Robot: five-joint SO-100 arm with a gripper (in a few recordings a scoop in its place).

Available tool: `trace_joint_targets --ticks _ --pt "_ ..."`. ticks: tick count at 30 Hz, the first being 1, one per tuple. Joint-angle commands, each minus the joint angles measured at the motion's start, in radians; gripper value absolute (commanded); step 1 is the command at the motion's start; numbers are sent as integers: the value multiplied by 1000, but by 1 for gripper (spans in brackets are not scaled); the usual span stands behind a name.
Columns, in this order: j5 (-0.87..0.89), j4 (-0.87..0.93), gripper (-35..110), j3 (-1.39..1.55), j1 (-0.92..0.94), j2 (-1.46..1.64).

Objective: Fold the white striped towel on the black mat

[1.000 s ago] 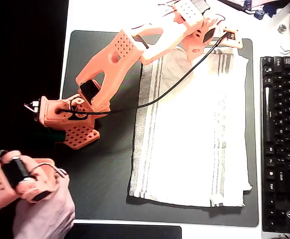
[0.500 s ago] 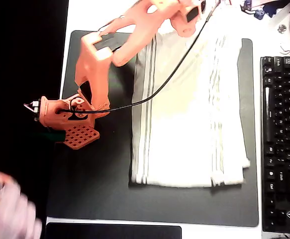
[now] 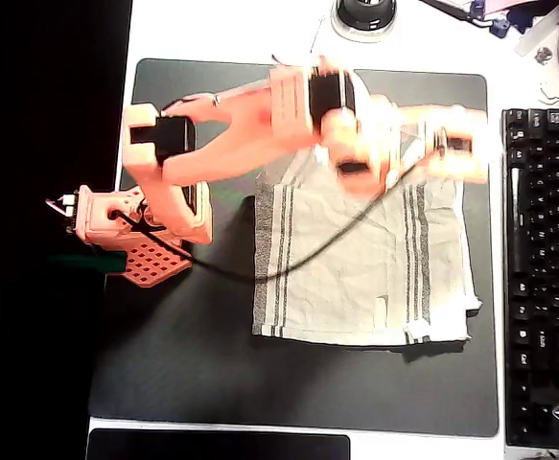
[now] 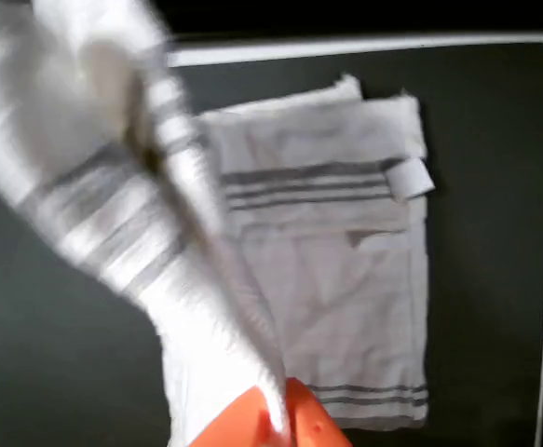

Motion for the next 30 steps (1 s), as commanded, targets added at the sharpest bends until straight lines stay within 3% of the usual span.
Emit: trace_joint_targets --ticks 1,15,21,30 --pt "-44 -48 0 78 95 69" --pt "-190 -285 1 391 388 11" --pt "-255 -453 17 518 479 20" --pt "-252 -397 20 555 422 201"
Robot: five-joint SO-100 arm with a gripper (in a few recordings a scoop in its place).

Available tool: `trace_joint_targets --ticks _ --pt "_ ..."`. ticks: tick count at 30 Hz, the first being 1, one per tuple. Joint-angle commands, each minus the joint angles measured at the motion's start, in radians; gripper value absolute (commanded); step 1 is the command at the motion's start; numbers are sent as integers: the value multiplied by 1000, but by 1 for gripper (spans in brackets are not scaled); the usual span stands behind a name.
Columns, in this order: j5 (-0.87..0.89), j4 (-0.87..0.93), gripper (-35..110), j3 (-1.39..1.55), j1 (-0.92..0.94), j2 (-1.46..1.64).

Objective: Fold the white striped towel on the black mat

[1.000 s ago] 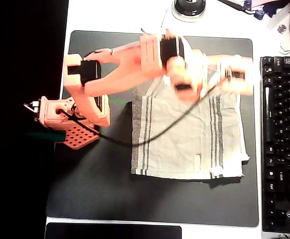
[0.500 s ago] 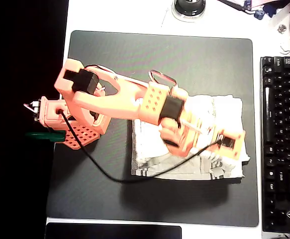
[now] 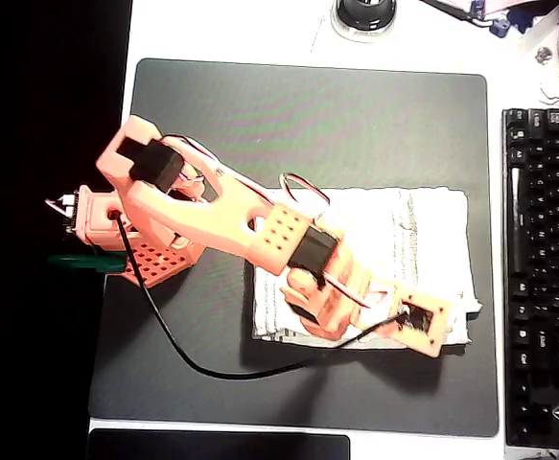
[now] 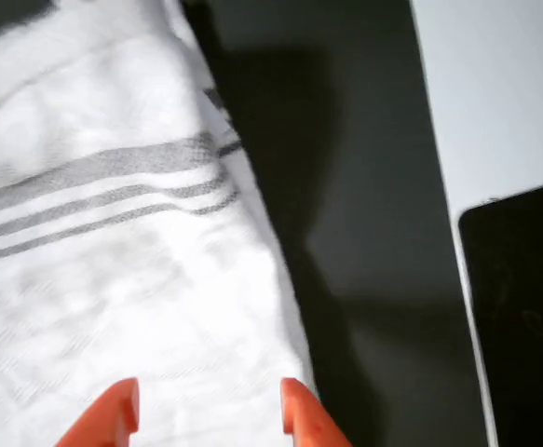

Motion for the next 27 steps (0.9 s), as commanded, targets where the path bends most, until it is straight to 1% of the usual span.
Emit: trace_joint_targets --ticks 1,4,9,13,16,18,20,23,27 --pt "-5 20 20 21 -20 129" --pt "5 77 20 57 -60 224" --pt "61 284 21 152 -126 433" --pt "147 380 23 316 -112 650" --pt "233 417 23 428 -72 719" --pt "290 411 23 499 -60 713" --pt "322 368 23 565 -40 690" --pt "339 222 24 684 -9 658" --pt "402 23 26 804 -18 581"
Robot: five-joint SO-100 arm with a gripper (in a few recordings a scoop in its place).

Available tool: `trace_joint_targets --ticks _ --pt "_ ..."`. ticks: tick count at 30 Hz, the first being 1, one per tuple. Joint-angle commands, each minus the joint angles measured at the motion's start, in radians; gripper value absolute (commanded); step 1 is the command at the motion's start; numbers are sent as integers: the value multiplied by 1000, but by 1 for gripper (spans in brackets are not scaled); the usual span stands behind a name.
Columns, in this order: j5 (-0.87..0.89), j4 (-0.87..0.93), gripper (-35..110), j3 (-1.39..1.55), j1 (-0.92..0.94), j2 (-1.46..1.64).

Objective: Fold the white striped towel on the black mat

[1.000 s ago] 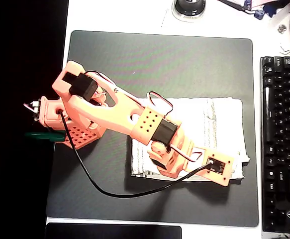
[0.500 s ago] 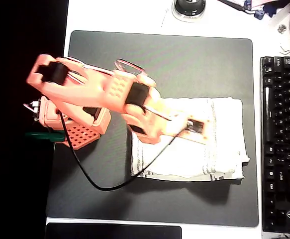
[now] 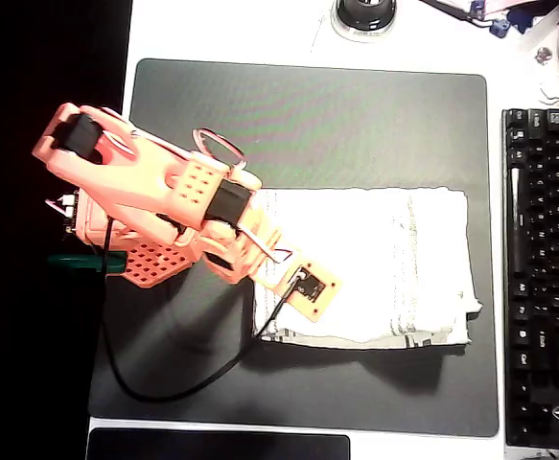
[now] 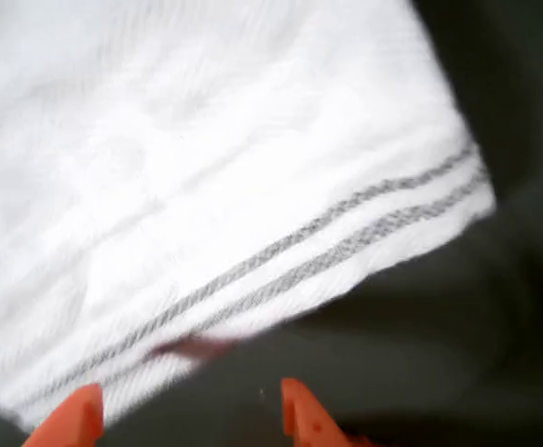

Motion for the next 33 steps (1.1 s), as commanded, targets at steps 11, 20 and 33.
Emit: trace_joint_targets --ticks 11,20,33 --pt "35 -333 11 149 11 -250" --pt "-41 -334 0 144 35 -247" --pt "-8 121 0 -348 -29 -103"
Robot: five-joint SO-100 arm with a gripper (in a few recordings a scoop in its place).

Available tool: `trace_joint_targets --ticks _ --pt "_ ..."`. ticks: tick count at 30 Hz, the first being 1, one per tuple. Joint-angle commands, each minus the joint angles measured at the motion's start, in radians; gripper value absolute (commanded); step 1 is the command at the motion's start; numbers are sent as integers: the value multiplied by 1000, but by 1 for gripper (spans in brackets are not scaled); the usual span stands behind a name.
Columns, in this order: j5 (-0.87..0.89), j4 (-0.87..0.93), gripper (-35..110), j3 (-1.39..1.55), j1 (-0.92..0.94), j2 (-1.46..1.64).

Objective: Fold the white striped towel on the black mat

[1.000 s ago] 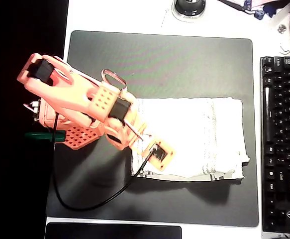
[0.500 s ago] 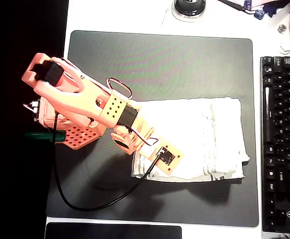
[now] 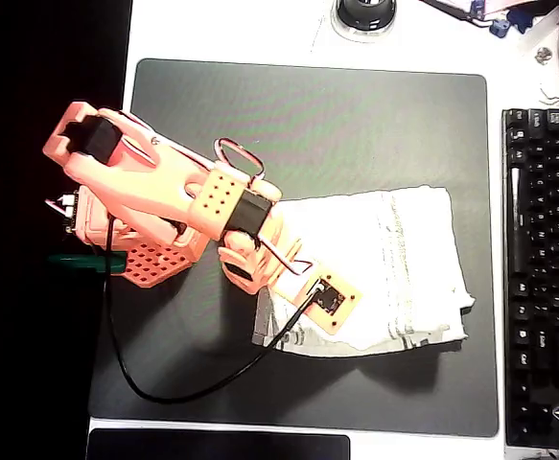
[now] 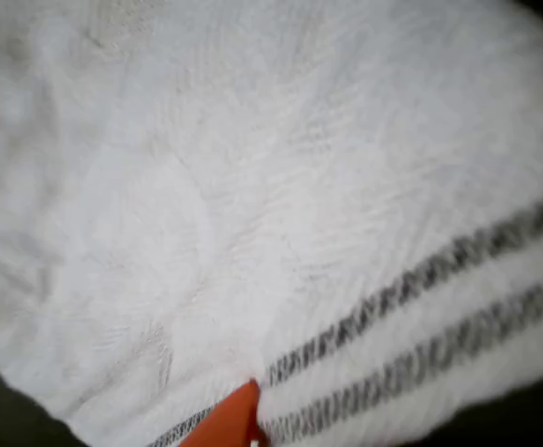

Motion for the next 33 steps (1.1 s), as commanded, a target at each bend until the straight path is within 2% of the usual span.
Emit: trace_joint_targets --ticks 1,7,13,21,29,33 --pt "11 64 0 -120 -25 40" --pt "112 60 0 -307 -133 -43" --pt "189 -61 0 -468 -207 -202" --pt "258 -250 0 -696 -270 -581" --pt "302 -288 0 -1083 -301 -986" --pt "298 -318 2 -1186 -302 -1157"
